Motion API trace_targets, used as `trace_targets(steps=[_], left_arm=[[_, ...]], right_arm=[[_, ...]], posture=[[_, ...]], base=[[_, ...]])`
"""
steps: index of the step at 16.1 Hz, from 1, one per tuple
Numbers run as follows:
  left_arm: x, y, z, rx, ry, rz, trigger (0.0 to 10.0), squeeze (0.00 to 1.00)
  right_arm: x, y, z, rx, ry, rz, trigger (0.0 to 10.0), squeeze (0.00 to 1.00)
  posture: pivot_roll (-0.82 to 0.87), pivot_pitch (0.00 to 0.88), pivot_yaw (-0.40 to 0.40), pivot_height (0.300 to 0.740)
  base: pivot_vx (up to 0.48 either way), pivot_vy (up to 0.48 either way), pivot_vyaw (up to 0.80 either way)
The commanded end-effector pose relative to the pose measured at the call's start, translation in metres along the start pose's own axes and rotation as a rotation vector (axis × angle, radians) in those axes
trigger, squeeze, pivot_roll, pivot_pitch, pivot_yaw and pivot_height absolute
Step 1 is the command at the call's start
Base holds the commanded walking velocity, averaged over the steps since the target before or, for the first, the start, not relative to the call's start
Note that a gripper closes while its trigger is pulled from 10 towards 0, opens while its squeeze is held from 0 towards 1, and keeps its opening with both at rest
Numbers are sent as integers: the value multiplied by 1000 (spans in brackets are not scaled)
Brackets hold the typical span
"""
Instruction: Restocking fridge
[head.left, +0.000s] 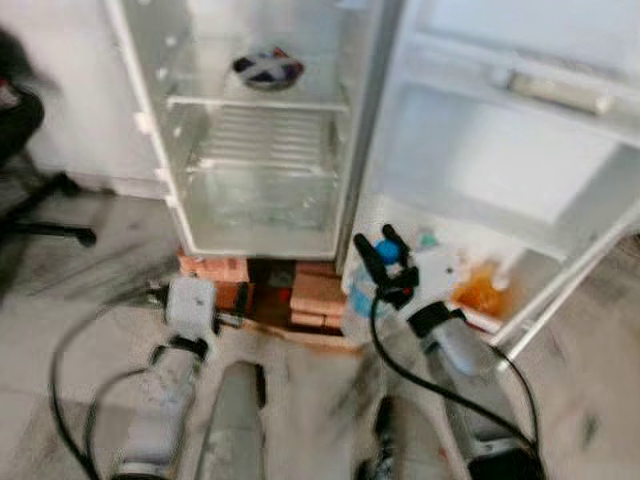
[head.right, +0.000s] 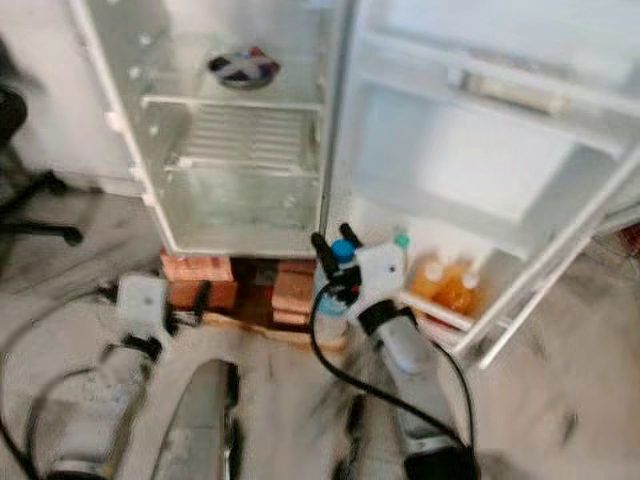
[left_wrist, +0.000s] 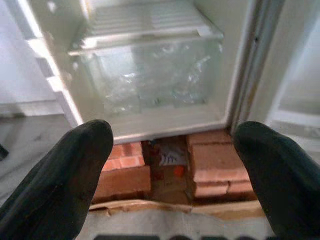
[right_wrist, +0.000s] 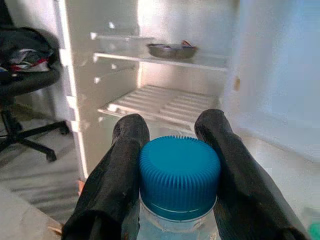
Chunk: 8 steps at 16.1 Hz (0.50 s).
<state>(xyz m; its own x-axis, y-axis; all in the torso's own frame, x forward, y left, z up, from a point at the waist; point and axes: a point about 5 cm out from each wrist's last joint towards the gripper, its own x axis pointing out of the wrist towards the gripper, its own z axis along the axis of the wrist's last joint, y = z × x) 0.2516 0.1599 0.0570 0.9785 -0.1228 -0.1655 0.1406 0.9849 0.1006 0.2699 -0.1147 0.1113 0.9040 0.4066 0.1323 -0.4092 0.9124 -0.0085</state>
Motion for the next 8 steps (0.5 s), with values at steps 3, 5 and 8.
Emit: trace_targets(steps=[3,5,8], left_arm=[[2,-5,0,12,4,-7,10000,0],[2,-6,0,10,3,-6,10000,0],[1,-5,-2,13,8,-4,10000,0]], right_arm=[[6,1,5,-10,-39,-7,10000,0],[6,4,4,-15,-41,5,10000,0],[4,4,2,-22,-35,12,10000,0]], posture=[[113,90,-42,588],[113,90,-42,588],[111,93,-43,553]], base=[[0,0,0],[0,0,0],[0,0,0]])
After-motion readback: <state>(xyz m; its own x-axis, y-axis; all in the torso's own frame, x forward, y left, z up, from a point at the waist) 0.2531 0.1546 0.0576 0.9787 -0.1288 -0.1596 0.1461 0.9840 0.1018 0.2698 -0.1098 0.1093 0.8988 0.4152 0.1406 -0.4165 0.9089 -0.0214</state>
